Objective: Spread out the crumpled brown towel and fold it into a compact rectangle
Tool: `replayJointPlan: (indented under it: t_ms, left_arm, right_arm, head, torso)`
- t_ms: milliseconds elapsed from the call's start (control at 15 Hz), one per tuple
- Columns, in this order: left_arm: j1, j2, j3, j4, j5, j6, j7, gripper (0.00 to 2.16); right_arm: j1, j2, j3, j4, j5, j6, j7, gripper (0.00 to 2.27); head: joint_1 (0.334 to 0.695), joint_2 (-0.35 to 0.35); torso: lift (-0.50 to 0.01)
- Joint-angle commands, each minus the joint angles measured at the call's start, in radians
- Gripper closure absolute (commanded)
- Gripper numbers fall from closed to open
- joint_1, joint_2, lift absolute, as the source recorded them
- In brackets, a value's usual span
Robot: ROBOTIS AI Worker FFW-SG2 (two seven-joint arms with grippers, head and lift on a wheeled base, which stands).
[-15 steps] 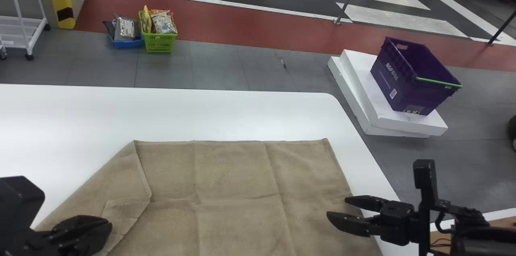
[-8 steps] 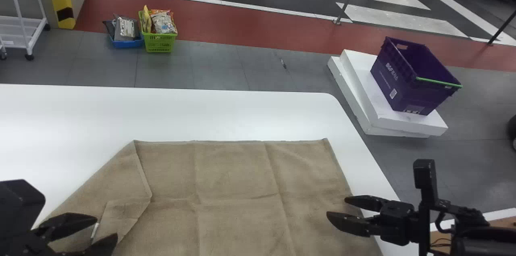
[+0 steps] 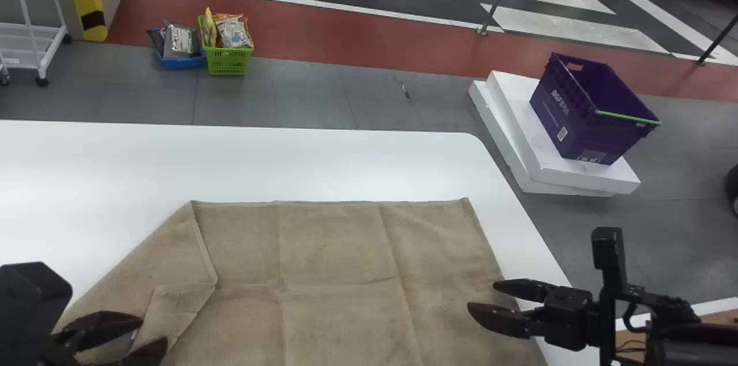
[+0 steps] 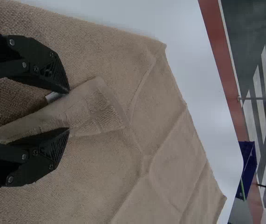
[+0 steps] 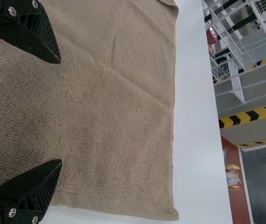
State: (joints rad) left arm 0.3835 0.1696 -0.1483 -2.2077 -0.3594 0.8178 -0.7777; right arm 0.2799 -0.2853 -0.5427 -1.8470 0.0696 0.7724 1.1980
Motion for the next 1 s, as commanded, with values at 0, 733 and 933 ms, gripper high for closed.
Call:
replayJointPlan:
  t_ms: [0,733,933]
  left_arm:
    - [0.002,0.002,-0.008,0.000,-0.003,-0.002,-0.006,0.82]
    - [-0.078,-0.010,0.046,-0.075,0.036,-0.005,0.098,1.14]
    - [-0.170,-0.012,0.062,0.033,0.066,-0.082,0.196,1.14]
  right_arm:
    - [-0.001,0.000,0.003,0.000,0.001,0.000,0.000,0.04]
    - [0.009,0.003,-0.002,0.003,-0.001,0.000,0.000,0.04]
    - [0.018,0.008,-0.005,-0.001,-0.001,0.000,0.000,0.04]
  head:
    - [0.695,-0.350]
    - [0.695,-0.350]
    - [0.695,-0.342]
  torso:
    - [-0.127]
    - [-0.127]
    - [-0.127]
